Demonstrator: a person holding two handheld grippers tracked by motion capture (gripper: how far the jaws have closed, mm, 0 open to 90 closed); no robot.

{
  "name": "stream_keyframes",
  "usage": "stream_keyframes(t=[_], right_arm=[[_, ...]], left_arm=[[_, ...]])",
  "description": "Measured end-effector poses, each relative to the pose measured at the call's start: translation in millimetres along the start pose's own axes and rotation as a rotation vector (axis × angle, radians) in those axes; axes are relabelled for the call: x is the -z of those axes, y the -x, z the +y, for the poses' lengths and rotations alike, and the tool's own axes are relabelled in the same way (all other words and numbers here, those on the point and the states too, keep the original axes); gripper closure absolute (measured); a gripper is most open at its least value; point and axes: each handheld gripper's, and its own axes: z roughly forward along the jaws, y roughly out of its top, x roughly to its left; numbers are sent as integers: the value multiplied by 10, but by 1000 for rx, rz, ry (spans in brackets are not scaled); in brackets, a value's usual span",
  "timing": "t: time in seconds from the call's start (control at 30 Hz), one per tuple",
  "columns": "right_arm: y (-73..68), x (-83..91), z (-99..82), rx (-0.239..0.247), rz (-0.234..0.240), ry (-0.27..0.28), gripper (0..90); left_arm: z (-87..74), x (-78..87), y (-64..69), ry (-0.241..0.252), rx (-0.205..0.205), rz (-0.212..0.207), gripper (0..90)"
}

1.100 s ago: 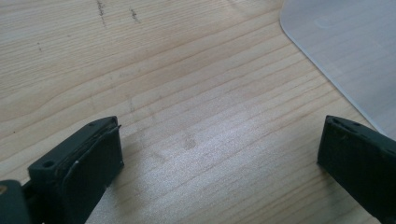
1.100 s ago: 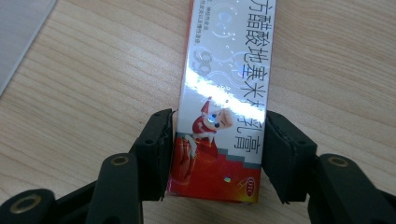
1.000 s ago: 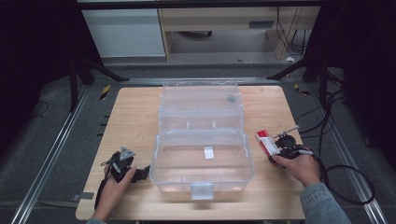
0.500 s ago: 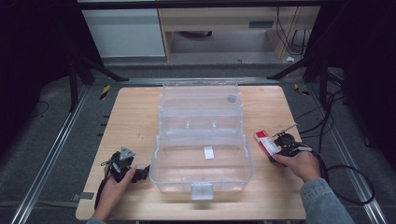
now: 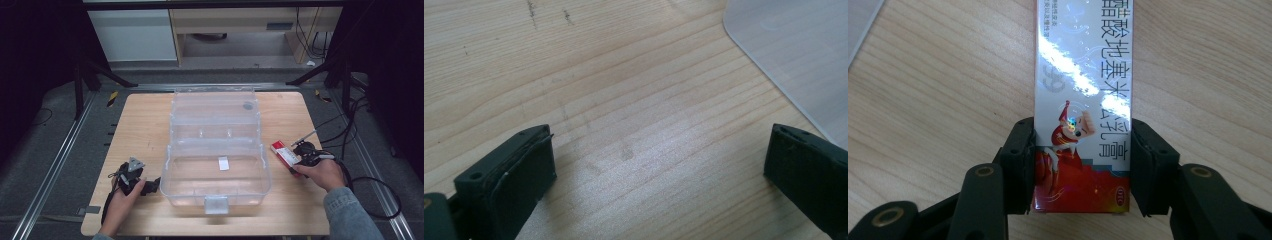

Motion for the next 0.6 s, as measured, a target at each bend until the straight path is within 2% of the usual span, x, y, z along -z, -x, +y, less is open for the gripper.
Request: stream_keyframes(t=[0.37,0.6], right_arm=[[13,254,-90,50,33,38,514],[26,605,-97,96,50,80,515]], left_arm=[[0,0,0,0,0,0,0],[0,-1,2,2,2,0,0]])
